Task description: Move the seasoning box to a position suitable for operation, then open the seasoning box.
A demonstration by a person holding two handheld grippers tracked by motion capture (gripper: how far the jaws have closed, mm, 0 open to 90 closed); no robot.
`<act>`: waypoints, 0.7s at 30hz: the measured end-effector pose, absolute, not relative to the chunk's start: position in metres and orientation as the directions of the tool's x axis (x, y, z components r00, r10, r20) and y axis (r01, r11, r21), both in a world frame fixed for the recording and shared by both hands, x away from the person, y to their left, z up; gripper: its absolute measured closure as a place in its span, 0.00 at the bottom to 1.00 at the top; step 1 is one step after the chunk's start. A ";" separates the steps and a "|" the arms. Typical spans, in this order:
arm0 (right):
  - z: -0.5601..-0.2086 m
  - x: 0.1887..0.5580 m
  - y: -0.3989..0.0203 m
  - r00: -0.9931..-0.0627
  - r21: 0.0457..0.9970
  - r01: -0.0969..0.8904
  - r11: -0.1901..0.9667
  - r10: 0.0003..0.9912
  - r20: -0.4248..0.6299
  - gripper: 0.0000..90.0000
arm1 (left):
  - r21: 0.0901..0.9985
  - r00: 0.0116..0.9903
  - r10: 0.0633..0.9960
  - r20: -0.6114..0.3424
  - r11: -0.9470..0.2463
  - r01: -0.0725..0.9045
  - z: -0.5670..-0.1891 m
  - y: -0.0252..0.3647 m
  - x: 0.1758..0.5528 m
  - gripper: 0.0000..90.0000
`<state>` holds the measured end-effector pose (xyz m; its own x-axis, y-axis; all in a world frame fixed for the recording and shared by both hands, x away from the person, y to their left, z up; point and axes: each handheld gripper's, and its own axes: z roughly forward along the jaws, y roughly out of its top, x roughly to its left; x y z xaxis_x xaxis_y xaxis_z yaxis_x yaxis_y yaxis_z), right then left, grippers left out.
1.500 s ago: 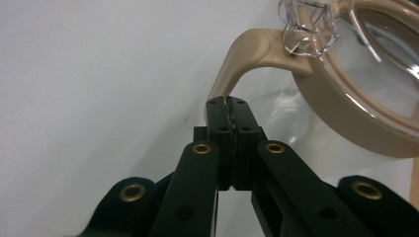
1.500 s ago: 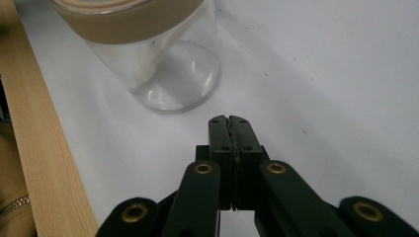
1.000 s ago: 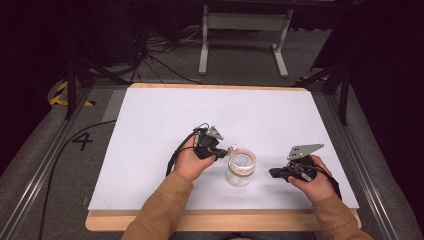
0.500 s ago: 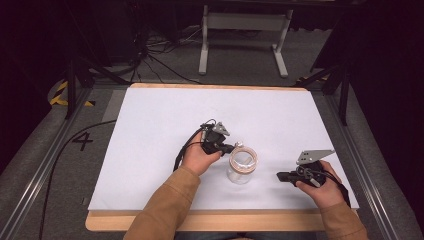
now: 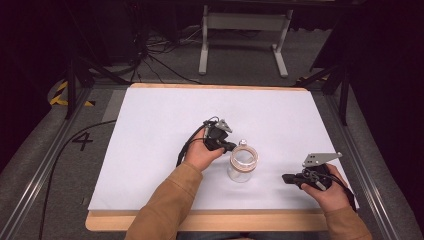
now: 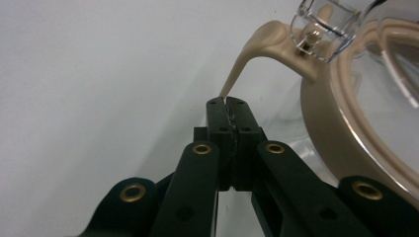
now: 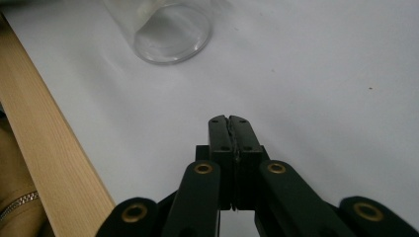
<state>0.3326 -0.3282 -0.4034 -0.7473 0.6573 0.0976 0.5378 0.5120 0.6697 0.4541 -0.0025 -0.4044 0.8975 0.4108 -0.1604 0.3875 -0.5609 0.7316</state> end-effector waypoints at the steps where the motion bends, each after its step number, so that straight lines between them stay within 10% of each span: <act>1: -0.403 0.333 -0.328 -0.747 0.668 0.541 0.511 0.658 0.101 1.00 | 0.742 0.898 0.412 -0.153 -0.552 0.380 -0.401 0.000 0.453 1.00; 21: -0.402 0.329 -0.311 -0.778 0.699 0.490 0.521 0.624 0.079 1.00 | 0.892 0.926 0.316 -0.205 -0.330 0.310 -0.360 -0.004 0.429 1.00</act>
